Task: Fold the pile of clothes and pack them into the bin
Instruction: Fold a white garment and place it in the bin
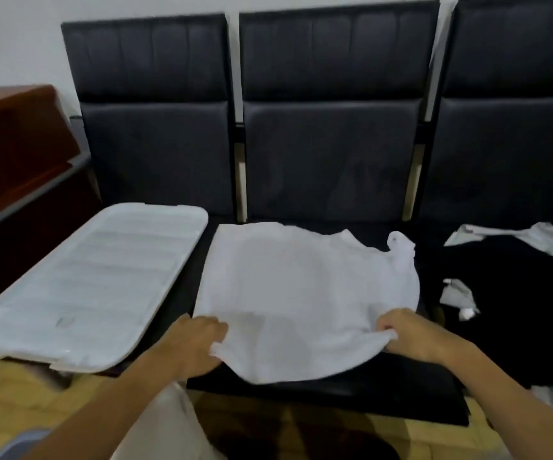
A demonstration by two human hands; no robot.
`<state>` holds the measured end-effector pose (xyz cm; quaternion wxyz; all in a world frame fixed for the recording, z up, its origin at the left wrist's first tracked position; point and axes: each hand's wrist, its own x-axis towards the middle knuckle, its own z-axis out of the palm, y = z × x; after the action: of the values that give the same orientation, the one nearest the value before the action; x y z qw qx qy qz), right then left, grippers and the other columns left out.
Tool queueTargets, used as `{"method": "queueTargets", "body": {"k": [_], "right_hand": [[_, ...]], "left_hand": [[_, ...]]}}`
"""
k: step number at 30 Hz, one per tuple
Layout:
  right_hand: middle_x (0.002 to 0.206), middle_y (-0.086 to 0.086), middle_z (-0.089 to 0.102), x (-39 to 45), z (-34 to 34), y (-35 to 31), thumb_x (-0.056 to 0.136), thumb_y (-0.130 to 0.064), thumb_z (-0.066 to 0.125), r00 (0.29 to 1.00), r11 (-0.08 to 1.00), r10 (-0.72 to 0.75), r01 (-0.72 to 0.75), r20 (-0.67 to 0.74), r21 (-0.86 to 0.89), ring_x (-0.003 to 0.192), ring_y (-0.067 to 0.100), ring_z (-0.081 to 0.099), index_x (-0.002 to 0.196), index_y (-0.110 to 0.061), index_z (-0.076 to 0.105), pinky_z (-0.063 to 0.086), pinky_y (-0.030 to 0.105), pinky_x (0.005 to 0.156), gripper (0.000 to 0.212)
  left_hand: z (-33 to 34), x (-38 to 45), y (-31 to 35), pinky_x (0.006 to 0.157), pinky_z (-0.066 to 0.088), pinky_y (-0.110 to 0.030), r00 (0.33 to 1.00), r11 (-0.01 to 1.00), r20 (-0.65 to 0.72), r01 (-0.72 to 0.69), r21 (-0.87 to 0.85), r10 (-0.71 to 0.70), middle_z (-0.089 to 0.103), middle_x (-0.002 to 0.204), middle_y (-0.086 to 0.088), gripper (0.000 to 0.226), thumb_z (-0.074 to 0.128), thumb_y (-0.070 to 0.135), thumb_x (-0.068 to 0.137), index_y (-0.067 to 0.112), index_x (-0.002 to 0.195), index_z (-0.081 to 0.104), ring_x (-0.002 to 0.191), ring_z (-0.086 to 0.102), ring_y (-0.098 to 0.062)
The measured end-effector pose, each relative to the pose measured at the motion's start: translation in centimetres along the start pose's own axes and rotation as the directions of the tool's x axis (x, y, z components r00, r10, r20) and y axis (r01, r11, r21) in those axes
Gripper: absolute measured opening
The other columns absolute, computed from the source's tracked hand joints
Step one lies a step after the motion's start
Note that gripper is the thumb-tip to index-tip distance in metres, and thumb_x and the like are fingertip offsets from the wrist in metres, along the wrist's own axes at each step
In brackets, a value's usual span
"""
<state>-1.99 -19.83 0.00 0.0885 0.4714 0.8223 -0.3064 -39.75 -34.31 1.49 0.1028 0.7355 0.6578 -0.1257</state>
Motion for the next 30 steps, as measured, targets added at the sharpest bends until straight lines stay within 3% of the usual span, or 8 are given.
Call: {"method": "queueTargets", "body": {"k": [2, 4, 8, 11, 14, 20, 25, 30], "right_hand": [[0.083, -0.009, 0.067, -0.9, 1.3, -0.3, 0.081, -0.036, 0.075, 0.94, 0.995, -0.029, -0.005, 0.34, 0.098, 0.082, 0.011, 0.066, 0.081, -0.022, 0.069, 0.046, 0.016, 0.066, 0.015], [0.088, -0.009, 0.073, -1.2, 0.5, -0.1, 0.084, -0.046, 0.072, 0.879, 0.976, -0.009, -0.097, 0.477, 0.197, 0.084, 0.007, 0.07, 0.097, -0.016, 0.073, 0.051, 0.019, 0.072, 0.032], [0.085, -0.001, 0.075, 1.5, -2.2, 3.2, 0.093, -0.049, 0.06, 0.981, 0.946, 0.183, -0.194, 0.069, 0.261, 0.08, 0.013, 0.071, 0.09, -0.014, 0.071, 0.053, 0.022, 0.067, 0.037], [0.104, 0.007, 0.067, 4.1, -2.6, 6.2, 0.094, -0.041, 0.057, 0.888, 0.909, 0.412, -0.383, -0.204, 0.167, 0.09, 0.021, 0.065, 0.105, -0.009, 0.061, 0.055, 0.033, 0.079, 0.034], [0.118, 0.013, 0.059, 5.7, -2.2, 8.1, 0.091, -0.041, 0.06, 0.832, 0.851, 0.518, -0.478, -0.199, 0.218, 0.105, 0.027, 0.059, 0.122, -0.005, 0.049, 0.046, 0.031, 0.076, 0.049], [0.123, 0.013, 0.057, 7.5, -2.4, 9.4, 0.083, -0.043, 0.072, 0.792, 0.849, 0.522, -0.445, -0.315, 0.287, 0.12, 0.029, 0.051, 0.122, -0.006, 0.053, 0.04, 0.032, 0.098, 0.056], [0.088, 0.002, 0.056, 8.0, -1.9, 10.0, 0.082, -0.026, 0.072, 0.838, 0.873, 0.418, -0.263, -0.351, 0.412, 0.083, 0.02, 0.058, 0.078, -0.016, 0.059, 0.043, 0.026, 0.069, 0.016], [0.059, -0.001, 0.049, 7.1, -2.6, 11.0, 0.08, -0.02, 0.07, 0.881, 0.757, 0.403, -0.168, -0.249, 0.631, 0.052, 0.009, 0.045, 0.067, -0.013, 0.051, 0.037, 0.023, 0.048, 0.024]], "left_hand": [[1.6, -0.6, 2.0, 0.083, 0.039, -0.032, 0.998, 1.0, 0.062, -0.028, 0.011, 0.027, 0.053, 0.076, 0.008, 0.029, 0.04, 0.05, 0.082, 0.024, 0.074, 0.048, 0.076, 0.055, -0.016], [1.4, 0.1, 3.8, 0.077, 0.036, -0.028, 0.998, 0.998, 0.045, -0.038, -0.056, 0.04, 0.048, 0.062, 0.004, 0.043, 0.035, 0.054, 0.087, 0.02, 0.065, 0.047, 0.062, 0.046, -0.014], [-0.8, 5.9, 7.3, 0.058, 0.028, -0.019, 0.996, 0.969, -0.029, -0.088, -0.231, 0.084, 0.049, 0.059, 0.0, 0.053, 0.035, 0.053, 0.1, 0.016, 0.062, 0.043, 0.061, 0.053, -0.019], [-2.0, 12.5, 10.6, 0.058, 0.037, -0.03, 0.989, 0.937, -0.08, -0.145, -0.318, 0.125, 0.048, 0.06, 0.002, 0.047, 0.039, 0.044, 0.101, 0.015, 0.064, 0.041, 0.065, 0.054, -0.024], [-3.1, 19.1, 14.3, 0.077, 0.051, -0.04, 0.986, 0.908, -0.071, -0.165, -0.385, 0.15, 0.058, 0.086, 0.0, 0.03, 0.044, 0.037, 0.101, 0.015, 0.084, 0.055, 0.082, 0.058, -0.022], [-3.3, 30.0, 21.1, 0.107, 0.028, -0.036, 0.97, 0.939, -0.159, -0.221, -0.265, 0.184, 0.044, 0.134, 0.005, 0.047, 0.052, 0.048, 0.094, 0.022, 0.133, 0.047, 0.125, 0.039, -0.018], [-3.8, 35.5, 25.1, 0.102, 0.038, -0.037, 0.997, 0.853, -0.036, 0.035, -0.52, -0.063, 0.057, 0.11, 0.006, 0.051, 0.066, 0.057, 0.083, 0.021, 0.117, 0.056, 0.111, 0.054, -0.018], [-6.0, 36.1, 26.2, 0.076, 0.048, -0.032, 0.998, 0.694, 0.026, -0.021, -0.719, 0.057, 0.061, 0.089, -0.002, 0.018, 0.062, 0.032, 0.091, 0.015, 0.096, 0.06, 0.086, 0.061, -0.018]]}}
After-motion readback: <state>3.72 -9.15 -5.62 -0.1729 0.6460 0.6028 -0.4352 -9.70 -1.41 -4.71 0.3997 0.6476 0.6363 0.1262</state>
